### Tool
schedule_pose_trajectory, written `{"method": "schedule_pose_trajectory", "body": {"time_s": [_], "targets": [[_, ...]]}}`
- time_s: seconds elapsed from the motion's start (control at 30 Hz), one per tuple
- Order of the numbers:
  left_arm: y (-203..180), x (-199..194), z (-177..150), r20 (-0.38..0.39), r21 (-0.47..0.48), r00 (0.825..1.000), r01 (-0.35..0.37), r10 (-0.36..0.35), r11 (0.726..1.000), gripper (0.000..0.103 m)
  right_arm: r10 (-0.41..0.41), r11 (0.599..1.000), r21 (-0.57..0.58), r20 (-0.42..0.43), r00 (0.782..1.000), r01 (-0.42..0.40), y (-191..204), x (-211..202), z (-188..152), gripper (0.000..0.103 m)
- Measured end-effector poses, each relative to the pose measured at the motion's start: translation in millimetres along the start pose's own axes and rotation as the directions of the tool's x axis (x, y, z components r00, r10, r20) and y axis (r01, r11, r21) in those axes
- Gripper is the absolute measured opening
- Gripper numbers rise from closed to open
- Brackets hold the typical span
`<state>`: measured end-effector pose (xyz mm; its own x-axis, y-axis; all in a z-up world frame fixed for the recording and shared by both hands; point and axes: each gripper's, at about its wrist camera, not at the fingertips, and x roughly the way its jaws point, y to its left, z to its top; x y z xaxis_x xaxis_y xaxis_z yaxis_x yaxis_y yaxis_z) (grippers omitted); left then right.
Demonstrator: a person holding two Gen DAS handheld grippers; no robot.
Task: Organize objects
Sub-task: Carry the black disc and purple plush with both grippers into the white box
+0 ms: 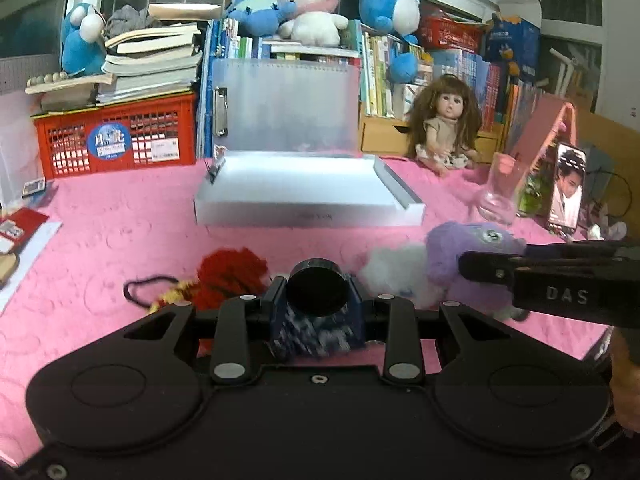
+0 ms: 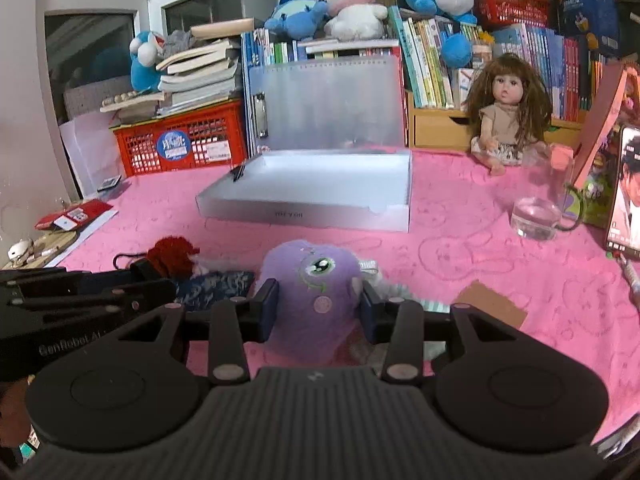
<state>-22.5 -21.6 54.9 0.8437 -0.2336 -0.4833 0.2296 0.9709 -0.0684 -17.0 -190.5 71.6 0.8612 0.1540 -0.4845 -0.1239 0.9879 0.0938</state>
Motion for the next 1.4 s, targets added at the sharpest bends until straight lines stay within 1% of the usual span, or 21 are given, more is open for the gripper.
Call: {"method": "schedule_pose_trajectory", "body": {"time_s": [0.13,0.23,0.37,0.43,0.5,0.67,0.73,0.8,0.87,0.93,1.13,1.23,1.4], "targets": [[9,10,20,0.005,-0.014,1.000,-0.006,0.006,1.000,0.030,-0.011,1.000,0.011,0.024,1.000,0.011,-4,4,14,0.045],[14,20,36,0.007,-0.031,1.000,-0.006,0.007,1.000,0.031,-0.017,0.999,0.040,0.035,0.999,0.016,-11,10,25,0.045],[18,37,55,0.030,-0.029,0.999,-0.017,0.017,0.999,0.031,-0.031,0.997,0.070,0.053,0.998,0.027,-19,20,41,0.045],[19,49,62,0.035,-0.032,0.999,-0.025,0.026,0.999,0.030,-0.027,0.994,0.105,0.054,0.998,0.021,-24,30,50,0.045],[22,64,71,0.029,-0.055,0.999,-0.021,0.023,0.998,0.031,-0.017,0.990,0.142,0.048,0.999,0.010,-28,43,58,0.045],[30,107,89,-0.001,-0.093,1.000,-0.031,0.031,0.995,0.031,-0.010,0.980,0.197,0.026,1.000,0.005,-38,77,74,0.045],[33,124,92,-0.014,-0.105,0.999,-0.051,0.049,0.993,0.031,-0.007,0.977,0.214,0.027,1.000,0.001,-42,89,80,0.045],[39,141,96,-0.043,-0.125,0.998,-0.059,0.054,0.990,0.031,-0.007,0.976,0.219,0.019,1.000,0.003,-45,100,84,0.045],[45,159,101,-0.071,-0.151,0.997,-0.053,0.043,0.987,0.030,-0.014,0.978,0.210,0.002,1.000,0.013,-47,114,87,0.045],[48,171,106,-0.084,-0.165,0.996,-0.052,0.039,0.985,0.030,-0.019,0.977,0.210,-0.015,1.000,0.022,-51,127,91,0.045],[51,204,118,-0.081,-0.143,0.996,-0.050,0.038,0.988,0.030,-0.020,0.963,0.268,-0.083,0.996,0.041,-71,165,93,0.045],[51,223,120,-0.109,-0.147,0.993,-0.052,0.036,0.988,0.030,-0.006,0.957,0.288,-0.098,0.995,0.034,-78,179,95,0.046],[50,250,119,-0.158,-0.137,0.987,-0.061,0.039,0.989,0.031,-0.013,0.964,0.262,-0.109,0.994,0.041,-80,199,101,0.046]]}}
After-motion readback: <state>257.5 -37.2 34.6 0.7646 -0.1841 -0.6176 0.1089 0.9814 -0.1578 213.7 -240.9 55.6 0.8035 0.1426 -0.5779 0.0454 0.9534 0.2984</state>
